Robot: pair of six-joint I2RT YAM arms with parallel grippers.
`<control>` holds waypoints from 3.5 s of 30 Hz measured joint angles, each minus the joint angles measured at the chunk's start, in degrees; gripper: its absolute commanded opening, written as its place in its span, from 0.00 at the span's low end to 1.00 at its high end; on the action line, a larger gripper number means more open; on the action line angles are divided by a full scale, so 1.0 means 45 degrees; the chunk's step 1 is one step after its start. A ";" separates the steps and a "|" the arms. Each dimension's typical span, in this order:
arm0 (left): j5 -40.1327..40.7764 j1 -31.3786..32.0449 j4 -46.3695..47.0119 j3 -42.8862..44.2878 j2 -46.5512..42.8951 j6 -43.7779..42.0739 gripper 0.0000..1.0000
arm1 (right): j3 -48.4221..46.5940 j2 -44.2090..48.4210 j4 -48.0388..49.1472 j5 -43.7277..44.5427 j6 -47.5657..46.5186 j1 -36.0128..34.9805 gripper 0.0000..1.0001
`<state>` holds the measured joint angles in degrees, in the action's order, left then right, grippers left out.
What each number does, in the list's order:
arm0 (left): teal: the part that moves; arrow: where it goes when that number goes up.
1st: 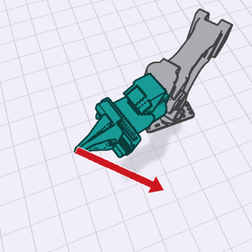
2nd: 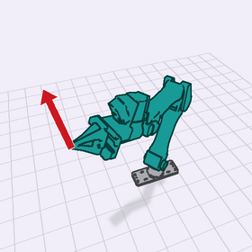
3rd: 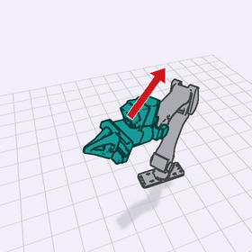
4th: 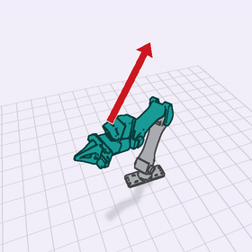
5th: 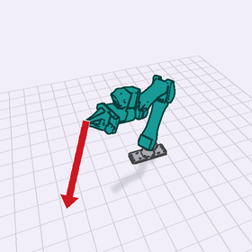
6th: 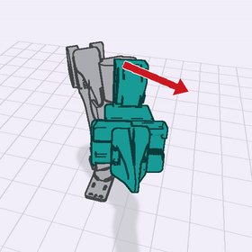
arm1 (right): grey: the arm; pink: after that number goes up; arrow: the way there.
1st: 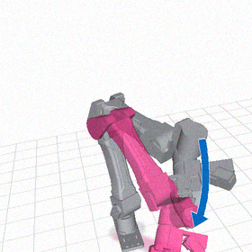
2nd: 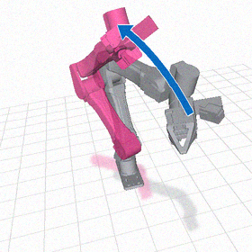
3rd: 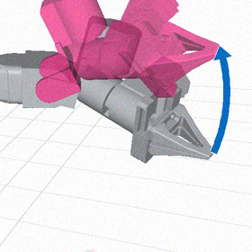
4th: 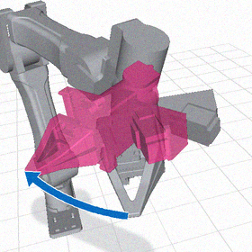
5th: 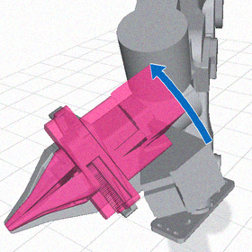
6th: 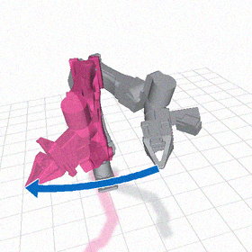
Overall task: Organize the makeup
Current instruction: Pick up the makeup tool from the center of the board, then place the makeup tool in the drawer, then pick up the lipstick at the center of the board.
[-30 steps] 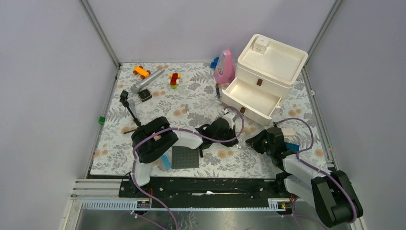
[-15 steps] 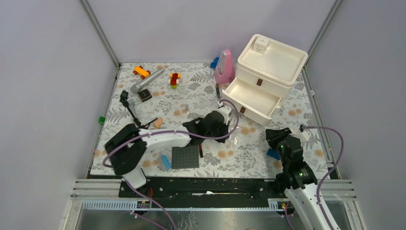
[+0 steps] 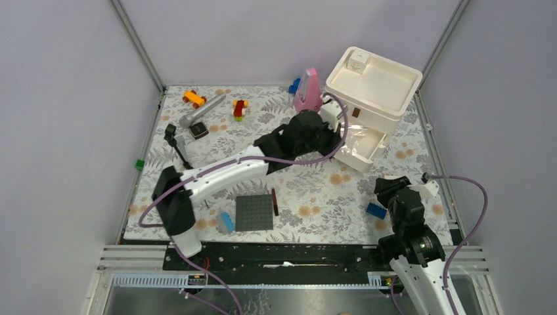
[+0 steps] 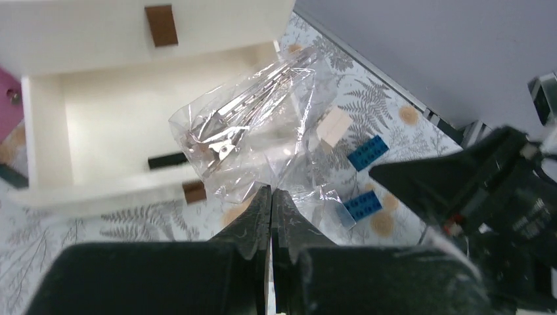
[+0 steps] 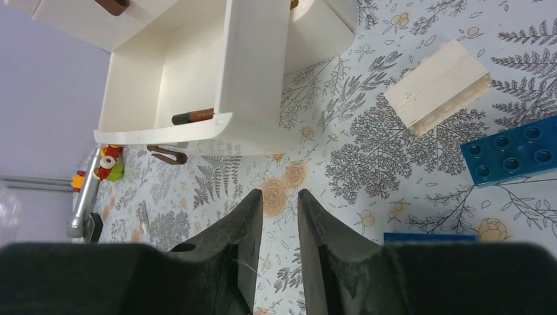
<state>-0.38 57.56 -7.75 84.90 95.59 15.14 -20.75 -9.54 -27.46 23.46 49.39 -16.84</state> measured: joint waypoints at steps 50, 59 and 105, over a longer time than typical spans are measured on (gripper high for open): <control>0.2599 -0.1273 -0.1409 -0.8573 -0.3910 0.4711 0.80 | -0.0194 0.0238 -0.0782 0.0194 -0.0738 0.0000 0.38; 0.4405 -0.0947 -0.1311 -0.8505 -0.2783 0.5309 0.80 | -0.0151 0.0223 -0.0763 0.0185 -0.0743 0.0000 0.39; 0.4410 0.0189 -0.2210 -0.6455 0.0733 0.5576 0.00 | 0.0107 0.0194 -0.0495 -0.0107 -0.0777 0.0000 0.40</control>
<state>19.46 58.41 -17.69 55.86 98.89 40.23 -20.27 -8.67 -29.69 22.98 45.89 -16.84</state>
